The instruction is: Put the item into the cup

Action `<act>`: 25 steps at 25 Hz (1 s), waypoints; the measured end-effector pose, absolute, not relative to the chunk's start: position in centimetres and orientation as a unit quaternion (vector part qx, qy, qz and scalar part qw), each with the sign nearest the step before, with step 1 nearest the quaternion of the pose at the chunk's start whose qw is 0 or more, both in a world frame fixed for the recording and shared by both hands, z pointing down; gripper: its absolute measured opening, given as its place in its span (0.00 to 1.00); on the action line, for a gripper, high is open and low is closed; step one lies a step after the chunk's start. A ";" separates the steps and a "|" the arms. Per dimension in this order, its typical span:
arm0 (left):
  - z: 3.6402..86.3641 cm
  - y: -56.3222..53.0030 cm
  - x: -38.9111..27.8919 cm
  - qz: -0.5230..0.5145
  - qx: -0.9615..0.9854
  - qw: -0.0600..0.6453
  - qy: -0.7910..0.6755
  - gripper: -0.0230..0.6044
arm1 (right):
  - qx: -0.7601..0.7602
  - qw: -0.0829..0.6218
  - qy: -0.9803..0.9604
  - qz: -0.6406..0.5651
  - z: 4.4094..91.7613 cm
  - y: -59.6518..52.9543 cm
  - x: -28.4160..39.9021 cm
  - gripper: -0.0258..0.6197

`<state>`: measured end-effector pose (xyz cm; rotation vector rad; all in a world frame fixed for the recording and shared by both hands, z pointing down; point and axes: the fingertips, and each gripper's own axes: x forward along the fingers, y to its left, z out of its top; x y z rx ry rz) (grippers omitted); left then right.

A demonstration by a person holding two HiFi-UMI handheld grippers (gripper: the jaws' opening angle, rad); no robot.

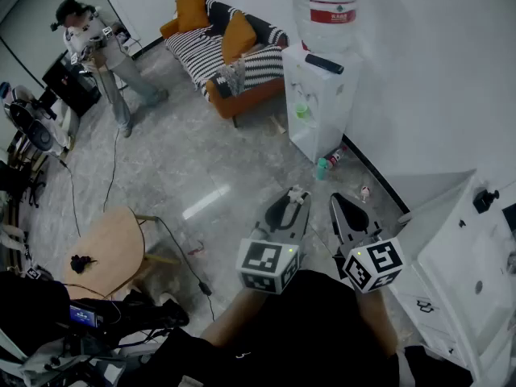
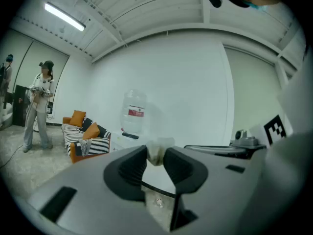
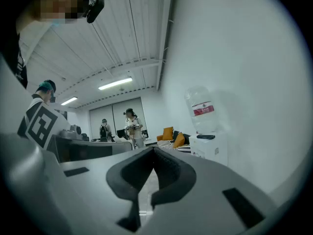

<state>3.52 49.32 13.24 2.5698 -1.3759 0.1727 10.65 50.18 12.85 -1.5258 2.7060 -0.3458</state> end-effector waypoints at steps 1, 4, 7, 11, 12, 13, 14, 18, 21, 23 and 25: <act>13.4 49.2 3.5 0.053 0.875 0.114 -0.468 0.21 | -0.486 0.006 0.867 -0.112 13.0 50.1 10.5 0.06; 13.8 49.1 3.3 0.046 0.874 0.120 -0.468 0.21 | -0.484 0.002 0.868 -0.113 13.4 50.1 10.2 0.06; 14.1 49.0 3.4 0.044 0.874 0.122 -0.468 0.21 | -0.481 -0.002 0.869 -0.115 13.9 50.0 10.1 0.06; 14.5 48.3 2.8 0.045 0.870 0.135 -0.472 0.21 | -0.478 -0.009 0.871 -0.117 14.1 49.6 9.7 0.06; 14.5 48.1 2.8 0.045 0.870 0.136 -0.472 0.21 | -0.480 -0.005 0.870 -0.116 14.0 49.5 9.7 0.05; 14.4 48.0 2.9 0.045 0.870 0.136 -0.471 0.21 | -0.482 0.000 0.868 -0.115 13.9 49.5 9.9 0.06; 14.3 47.9 3.1 0.045 0.871 0.134 -0.470 0.21 | -0.485 0.004 0.867 -0.115 13.8 49.3 10.1 0.06; 14.8 47.3 3.6 0.049 0.871 0.140 -0.469 0.21 | -0.489 -0.002 0.864 -0.120 14.3 48.7 10.9 0.06; 15.1 46.7 3.4 0.052 0.867 0.148 -0.473 0.21 | -0.496 0.002 0.859 -0.127 14.5 48.4 11.7 0.06; 14.7 46.3 3.7 0.049 0.866 0.146 -0.475 0.21 | -0.501 0.008 0.855 -0.130 14.3 47.8 12.4 0.06; 14.5 46.3 3.9 0.049 0.866 0.143 -0.476 0.21 | -0.504 0.011 0.853 -0.136 14.4 47.5 12.7 0.06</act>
